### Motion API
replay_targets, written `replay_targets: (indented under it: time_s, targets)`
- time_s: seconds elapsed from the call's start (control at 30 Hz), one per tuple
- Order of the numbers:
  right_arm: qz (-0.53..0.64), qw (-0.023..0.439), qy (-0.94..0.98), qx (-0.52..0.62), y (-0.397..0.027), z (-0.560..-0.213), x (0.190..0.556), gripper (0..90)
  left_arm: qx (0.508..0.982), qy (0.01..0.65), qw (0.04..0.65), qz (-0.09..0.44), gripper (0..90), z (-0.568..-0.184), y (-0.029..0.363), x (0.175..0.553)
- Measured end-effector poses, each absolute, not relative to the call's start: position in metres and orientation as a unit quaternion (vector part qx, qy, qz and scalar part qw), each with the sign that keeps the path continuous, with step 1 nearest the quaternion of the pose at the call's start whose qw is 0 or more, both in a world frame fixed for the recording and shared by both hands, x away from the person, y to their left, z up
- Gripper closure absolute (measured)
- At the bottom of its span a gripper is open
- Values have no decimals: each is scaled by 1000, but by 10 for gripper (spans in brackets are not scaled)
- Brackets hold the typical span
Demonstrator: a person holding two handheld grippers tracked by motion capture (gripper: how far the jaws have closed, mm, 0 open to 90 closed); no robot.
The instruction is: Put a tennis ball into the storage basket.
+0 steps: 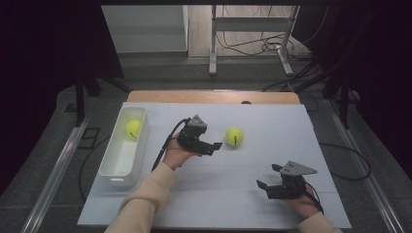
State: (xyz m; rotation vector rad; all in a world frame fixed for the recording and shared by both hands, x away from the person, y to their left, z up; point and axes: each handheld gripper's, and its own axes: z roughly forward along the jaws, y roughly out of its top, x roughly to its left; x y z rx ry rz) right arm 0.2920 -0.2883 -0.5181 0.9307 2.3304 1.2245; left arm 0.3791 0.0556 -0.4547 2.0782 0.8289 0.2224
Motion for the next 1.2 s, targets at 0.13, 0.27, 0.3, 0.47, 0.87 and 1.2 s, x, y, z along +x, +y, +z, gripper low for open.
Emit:
replay_targets:
  time_s: [0.13, 0.27, 0.3, 0.47, 0.87, 1.2]
  targets:
    - [432, 174, 822, 328, -288, -518, 292, 135, 836, 332, 429, 85, 132, -457, 51, 382]
    - [433, 174, 822, 327, -289, -518, 292, 135, 837, 331, 427, 83, 132, -458, 48, 383]
    - [433, 174, 822, 327, -289, -518, 292, 135, 837, 331, 427, 82, 132, -459, 46, 384]
    - [430, 175, 823, 328, -289, -517, 292, 135, 840, 329, 425, 78, 133, -460, 41, 386]
    - [428, 177, 824, 327, -288, -518, 291, 135, 841, 332, 422, 67, 132, -466, 32, 392]
    - [427, 176, 825, 327, -288, -518, 292, 135, 844, 334, 415, 63, 132, -470, 26, 397]
